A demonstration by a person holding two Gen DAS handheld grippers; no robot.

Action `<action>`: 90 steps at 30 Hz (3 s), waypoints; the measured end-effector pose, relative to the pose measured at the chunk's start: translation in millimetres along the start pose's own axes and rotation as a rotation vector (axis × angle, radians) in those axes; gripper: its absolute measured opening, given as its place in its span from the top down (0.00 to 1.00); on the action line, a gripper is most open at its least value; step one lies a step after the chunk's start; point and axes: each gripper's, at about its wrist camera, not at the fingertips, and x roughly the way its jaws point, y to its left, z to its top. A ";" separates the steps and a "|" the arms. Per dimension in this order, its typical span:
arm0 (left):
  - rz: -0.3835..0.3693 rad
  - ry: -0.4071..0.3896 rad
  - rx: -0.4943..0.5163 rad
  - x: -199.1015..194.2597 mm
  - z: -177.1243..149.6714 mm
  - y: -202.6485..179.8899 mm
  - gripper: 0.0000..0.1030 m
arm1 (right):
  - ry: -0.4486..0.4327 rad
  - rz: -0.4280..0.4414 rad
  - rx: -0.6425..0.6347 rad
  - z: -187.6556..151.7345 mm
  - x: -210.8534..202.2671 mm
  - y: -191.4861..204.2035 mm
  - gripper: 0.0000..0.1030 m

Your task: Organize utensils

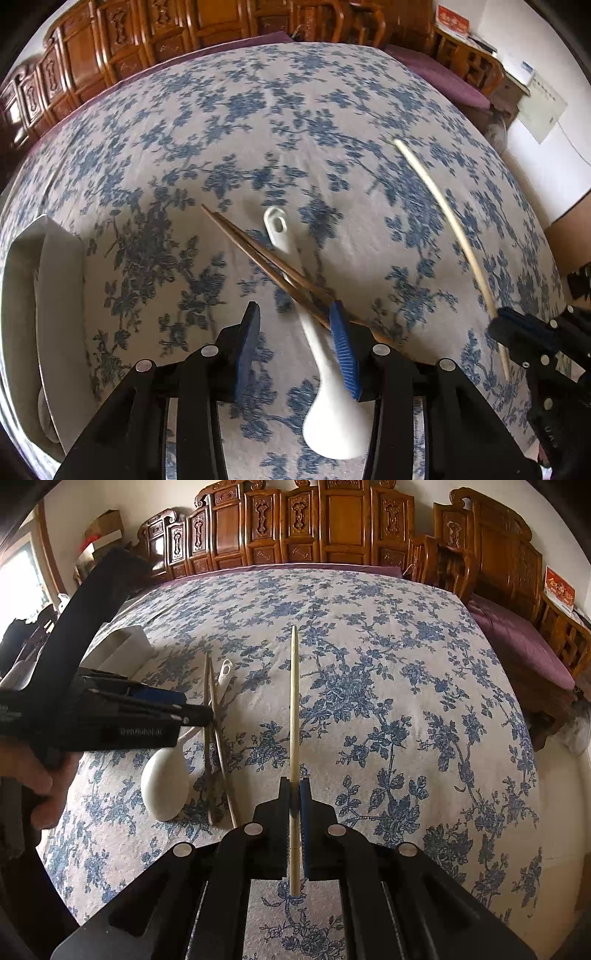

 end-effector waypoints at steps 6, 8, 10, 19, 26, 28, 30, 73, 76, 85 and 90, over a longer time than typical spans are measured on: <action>-0.030 0.009 -0.039 0.4 4.6 11.8 0.80 | -0.002 0.003 0.001 0.6 -0.4 0.1 0.94; -0.031 0.010 -0.058 0.0 4.6 18.6 0.83 | -0.004 0.004 0.002 0.6 -1.6 0.1 0.94; -0.034 0.005 -0.079 -1.3 2.6 26.9 0.84 | -0.006 0.002 0.003 0.9 -2.3 -0.5 0.94; -0.073 0.044 -0.132 4.2 -0.1 43.3 0.99 | -0.006 0.002 -0.001 1.5 -1.3 2.4 0.94; -0.071 -0.025 -0.178 -8.9 6.2 54.8 0.97 | -0.002 0.001 -0.009 1.5 1.0 4.1 0.94; -0.073 -0.031 -0.199 -8.9 10.8 61.4 0.97 | 0.000 0.002 -0.009 1.0 2.0 5.0 0.94; -0.068 -0.024 -0.206 -5.2 15.9 65.0 0.96 | 0.002 0.003 -0.010 0.9 3.3 5.8 0.94; -0.038 -0.002 -0.060 -12.6 17.9 40.8 0.73 | -0.021 -0.005 -0.022 2.5 -4.1 2.8 0.94; -0.046 0.021 -0.021 -12.0 9.0 17.2 0.73 | -0.022 -0.009 -0.014 2.6 -4.5 0.0 0.94; 0.014 0.055 0.024 4.9 -2.2 5.8 0.81 | -0.036 -0.002 -0.002 3.6 -10.5 -1.8 0.94; -0.007 0.050 -0.019 4.1 -1.3 22.8 0.93 | -0.042 0.004 -0.009 4.9 -11.1 2.6 0.94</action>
